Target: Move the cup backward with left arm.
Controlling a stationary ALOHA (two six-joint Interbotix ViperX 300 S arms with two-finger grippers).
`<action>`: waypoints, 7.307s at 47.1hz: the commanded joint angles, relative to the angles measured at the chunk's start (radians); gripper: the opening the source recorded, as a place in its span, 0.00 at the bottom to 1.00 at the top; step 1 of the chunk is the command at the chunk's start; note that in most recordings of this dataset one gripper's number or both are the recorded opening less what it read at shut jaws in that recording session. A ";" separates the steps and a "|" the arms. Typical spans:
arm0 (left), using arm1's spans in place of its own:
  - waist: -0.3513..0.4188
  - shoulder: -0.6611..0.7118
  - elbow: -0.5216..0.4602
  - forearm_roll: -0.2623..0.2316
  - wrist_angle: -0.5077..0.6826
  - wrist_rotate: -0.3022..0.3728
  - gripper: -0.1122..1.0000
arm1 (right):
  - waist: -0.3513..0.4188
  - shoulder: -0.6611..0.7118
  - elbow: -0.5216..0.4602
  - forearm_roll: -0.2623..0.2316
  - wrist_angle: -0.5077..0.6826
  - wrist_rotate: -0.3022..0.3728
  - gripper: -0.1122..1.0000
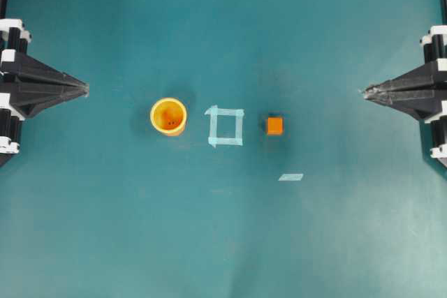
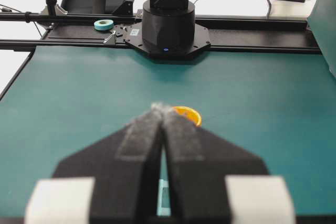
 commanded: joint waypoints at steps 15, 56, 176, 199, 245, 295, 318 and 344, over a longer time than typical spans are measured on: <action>-0.008 0.003 -0.015 0.002 0.055 0.006 0.10 | 0.002 0.052 -0.063 0.002 -0.003 0.002 0.10; -0.008 0.014 -0.017 0.002 0.144 -0.011 0.65 | 0.002 0.057 -0.066 0.002 -0.003 0.003 0.10; 0.058 1.051 -0.132 0.005 -0.407 -0.041 0.85 | 0.000 0.048 -0.095 0.002 0.037 0.008 0.10; 0.058 1.080 -0.137 0.008 -0.425 -0.038 0.72 | 0.000 0.048 -0.101 0.002 0.058 0.009 0.10; 0.218 1.077 -0.189 0.008 -0.442 0.021 0.72 | 0.000 0.048 -0.101 0.003 0.063 0.008 0.10; 0.626 1.154 -0.402 0.009 -0.242 0.023 0.72 | 0.002 0.051 -0.101 0.003 0.061 0.008 0.10; 0.689 1.167 -0.419 0.009 -0.242 0.023 0.72 | 0.000 0.048 -0.103 0.003 0.063 0.008 0.10; 0.690 1.167 -0.416 0.009 -0.242 0.023 0.72 | 0.000 0.048 -0.103 0.003 0.067 0.008 0.10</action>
